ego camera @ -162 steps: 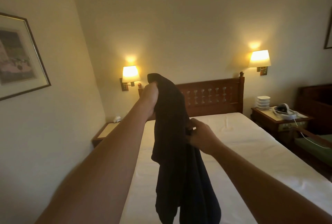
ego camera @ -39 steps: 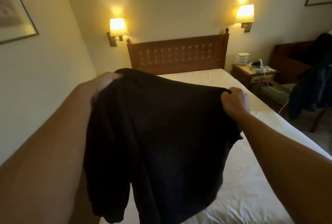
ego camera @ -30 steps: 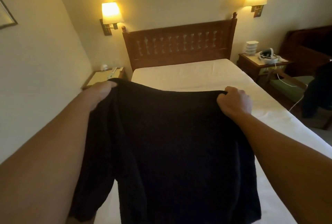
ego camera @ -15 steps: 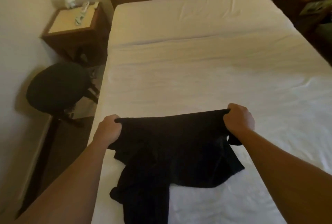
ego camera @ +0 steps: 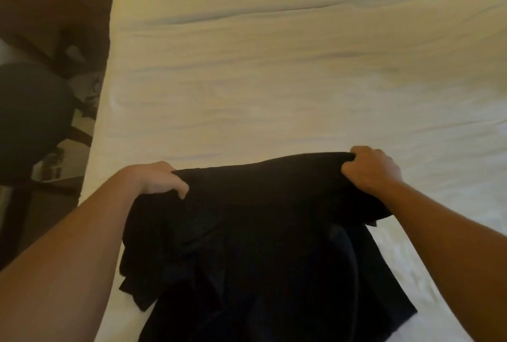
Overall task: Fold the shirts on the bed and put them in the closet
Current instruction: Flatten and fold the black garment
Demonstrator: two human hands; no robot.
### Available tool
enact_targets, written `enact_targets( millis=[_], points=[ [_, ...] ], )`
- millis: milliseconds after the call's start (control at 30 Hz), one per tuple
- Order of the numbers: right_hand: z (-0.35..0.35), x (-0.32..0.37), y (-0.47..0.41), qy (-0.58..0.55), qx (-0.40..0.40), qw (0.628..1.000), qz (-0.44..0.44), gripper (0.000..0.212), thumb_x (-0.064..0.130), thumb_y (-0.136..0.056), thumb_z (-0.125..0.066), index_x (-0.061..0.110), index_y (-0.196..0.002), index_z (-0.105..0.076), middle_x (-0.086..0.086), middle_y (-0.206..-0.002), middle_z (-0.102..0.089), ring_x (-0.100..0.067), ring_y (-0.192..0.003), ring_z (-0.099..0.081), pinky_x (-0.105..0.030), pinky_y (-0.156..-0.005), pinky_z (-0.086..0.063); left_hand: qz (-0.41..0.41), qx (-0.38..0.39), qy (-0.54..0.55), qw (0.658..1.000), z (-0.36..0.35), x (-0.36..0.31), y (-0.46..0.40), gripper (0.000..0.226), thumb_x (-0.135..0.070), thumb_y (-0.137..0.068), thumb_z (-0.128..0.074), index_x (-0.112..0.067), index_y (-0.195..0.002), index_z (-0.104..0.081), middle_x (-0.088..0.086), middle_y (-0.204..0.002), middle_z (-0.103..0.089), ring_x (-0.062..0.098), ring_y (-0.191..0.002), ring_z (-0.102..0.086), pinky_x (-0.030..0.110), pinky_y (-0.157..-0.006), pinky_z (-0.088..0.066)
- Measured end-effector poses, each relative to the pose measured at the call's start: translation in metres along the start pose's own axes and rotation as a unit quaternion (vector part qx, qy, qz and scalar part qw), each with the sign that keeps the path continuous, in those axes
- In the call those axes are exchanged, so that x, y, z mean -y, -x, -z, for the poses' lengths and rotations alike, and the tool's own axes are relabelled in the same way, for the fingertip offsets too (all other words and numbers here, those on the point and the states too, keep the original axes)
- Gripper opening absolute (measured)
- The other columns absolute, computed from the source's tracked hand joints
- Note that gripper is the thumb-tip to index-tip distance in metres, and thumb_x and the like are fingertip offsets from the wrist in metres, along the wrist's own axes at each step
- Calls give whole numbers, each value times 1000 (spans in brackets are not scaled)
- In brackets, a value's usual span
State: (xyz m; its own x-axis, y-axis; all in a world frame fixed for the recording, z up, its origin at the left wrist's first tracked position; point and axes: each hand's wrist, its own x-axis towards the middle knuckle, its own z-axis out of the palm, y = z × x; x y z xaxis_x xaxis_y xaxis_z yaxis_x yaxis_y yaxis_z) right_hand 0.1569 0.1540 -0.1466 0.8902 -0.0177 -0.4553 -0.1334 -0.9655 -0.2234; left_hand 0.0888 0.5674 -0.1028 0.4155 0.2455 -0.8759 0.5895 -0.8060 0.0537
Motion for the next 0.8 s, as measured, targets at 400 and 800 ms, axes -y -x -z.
enact_targets(
  millis=[400,800],
  points=[
    [-7,27,-107,28,-213,976,37,45,29,-99,-57,14,-139,-44,-14,-143,-41,-36,-127,-41,-51,-97,-41,-13,-457,-34,889,-4,-75,-90,66,-39,-96,-63,-23,-150,-28,18,-156,-21,42,-147,-17,58,-116,-17],
    [-59,-41,-120,-289,-97,950,-67,70,50,-88,-65,22,-147,-38,-4,-132,-57,-31,-125,-52,-55,-101,-49,-130,-369,-74,917,-64,-123,-131,68,-33,-104,-50,-29,-161,-12,7,-167,-9,40,-150,-10,60,-118,-22]
  ],
)
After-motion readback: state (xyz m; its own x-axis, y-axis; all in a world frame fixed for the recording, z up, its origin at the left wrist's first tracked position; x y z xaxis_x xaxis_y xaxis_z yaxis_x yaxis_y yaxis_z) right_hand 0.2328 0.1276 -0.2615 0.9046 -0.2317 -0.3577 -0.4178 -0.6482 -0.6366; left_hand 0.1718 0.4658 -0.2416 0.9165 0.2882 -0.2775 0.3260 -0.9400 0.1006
